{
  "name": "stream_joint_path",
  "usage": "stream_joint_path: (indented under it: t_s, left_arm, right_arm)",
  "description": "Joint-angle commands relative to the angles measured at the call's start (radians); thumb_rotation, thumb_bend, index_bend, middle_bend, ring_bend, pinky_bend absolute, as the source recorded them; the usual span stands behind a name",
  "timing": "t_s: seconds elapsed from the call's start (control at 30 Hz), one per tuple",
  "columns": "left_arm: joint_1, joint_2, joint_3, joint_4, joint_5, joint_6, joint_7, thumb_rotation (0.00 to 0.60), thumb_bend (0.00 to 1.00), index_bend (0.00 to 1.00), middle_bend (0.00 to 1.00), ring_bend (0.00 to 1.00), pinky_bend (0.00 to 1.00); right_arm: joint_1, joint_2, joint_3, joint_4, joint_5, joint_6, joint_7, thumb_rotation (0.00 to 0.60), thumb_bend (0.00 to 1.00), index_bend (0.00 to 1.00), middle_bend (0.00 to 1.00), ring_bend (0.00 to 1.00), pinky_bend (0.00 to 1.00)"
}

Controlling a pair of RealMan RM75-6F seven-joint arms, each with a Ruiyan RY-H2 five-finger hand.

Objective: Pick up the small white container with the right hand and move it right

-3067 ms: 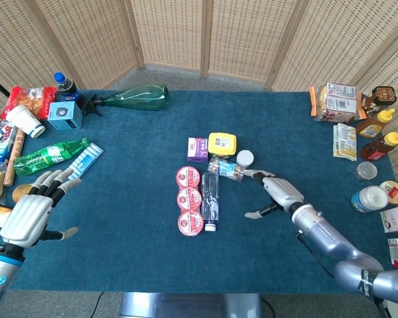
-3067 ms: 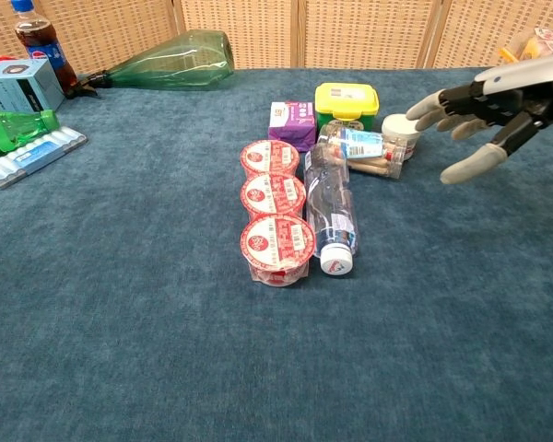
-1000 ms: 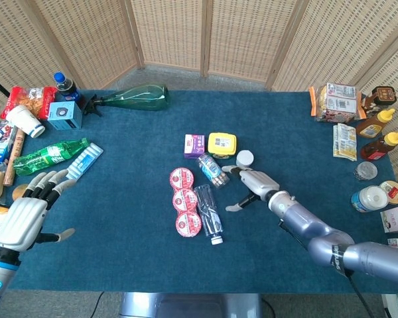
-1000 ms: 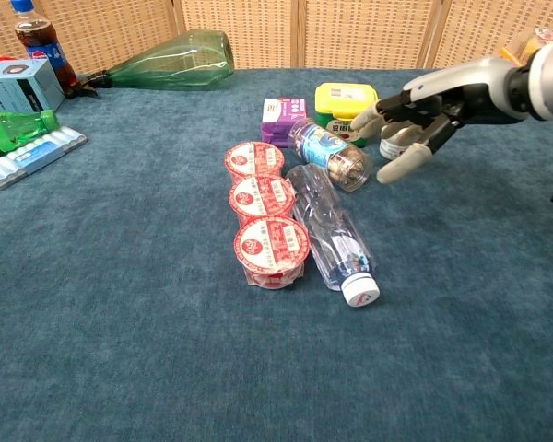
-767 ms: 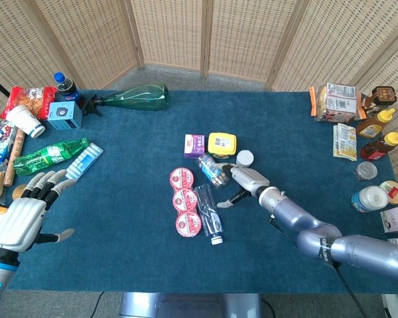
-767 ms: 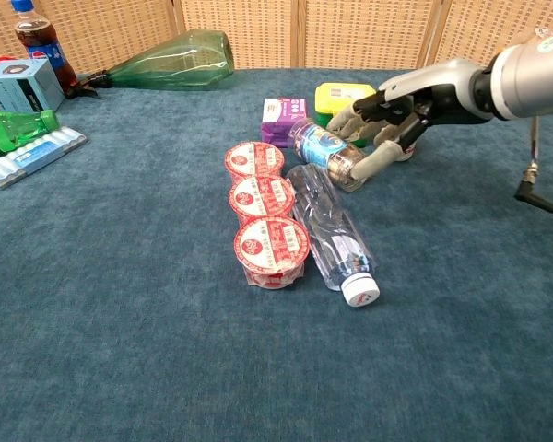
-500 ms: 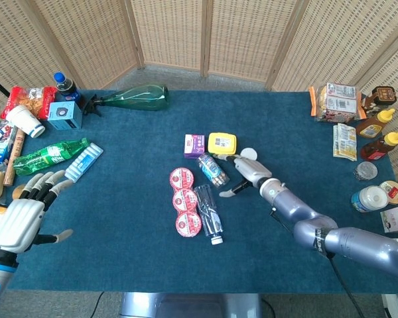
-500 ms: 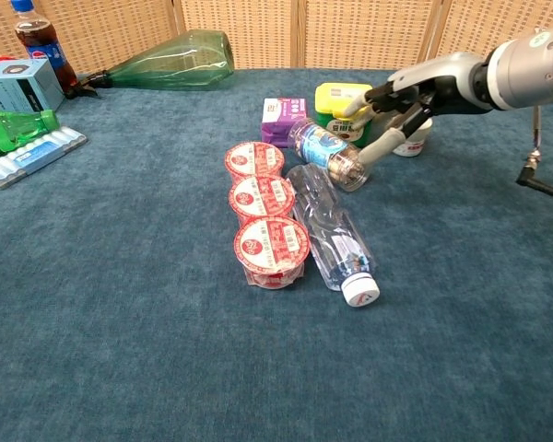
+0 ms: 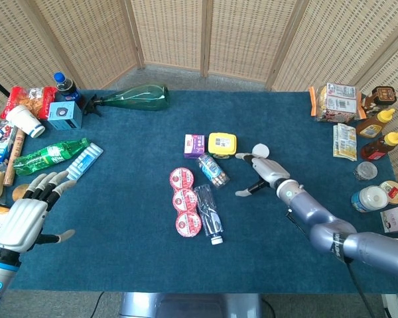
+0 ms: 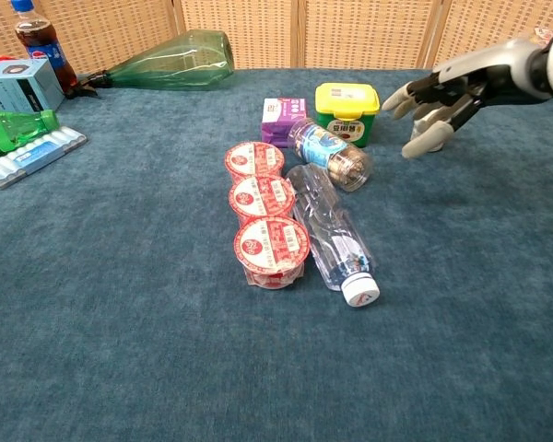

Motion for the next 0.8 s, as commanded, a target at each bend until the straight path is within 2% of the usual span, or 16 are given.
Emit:
stream_joint_path:
  t_s: [0.03,0.23,0.5,0.8]
  left_arm:
    - [0.002,-0.003,0.002,0.003,0.006,0.003,-0.005,0.600,0.10,0.15,0.00,0.00,0.00]
    - [0.010,-0.006,0.009,0.008,0.021,0.011,-0.011,0.600,0.10,0.15,0.00,0.00,0.00]
    - [0.026,-0.001,0.019,0.004,0.043,0.029,-0.012,0.600,0.10,0.15,0.00,0.00,0.00]
    - [0.038,0.008,0.025,-0.010,0.053,0.042,0.003,0.600,0.10,0.15,0.00,0.00,0.00]
  right_arm:
    - [-0.031,0.054,-0.001,-0.064,-0.017,0.057,-0.013,0.491,0.00,0.00,0.00,0.00,0.00]
    - [-0.044,0.047,0.008,-0.054,-0.024,0.126,-0.040,0.492,0.00,0.00,0.00,0.00,0.00]
    - [-0.041,-0.040,0.003,0.036,-0.054,0.233,-0.147,0.492,0.00,0.00,0.00,0.00,0.00]
    - [-0.005,-0.157,0.009,0.227,-0.052,0.189,-0.210,0.493,0.00,0.00,0.00,0.00,0.00]
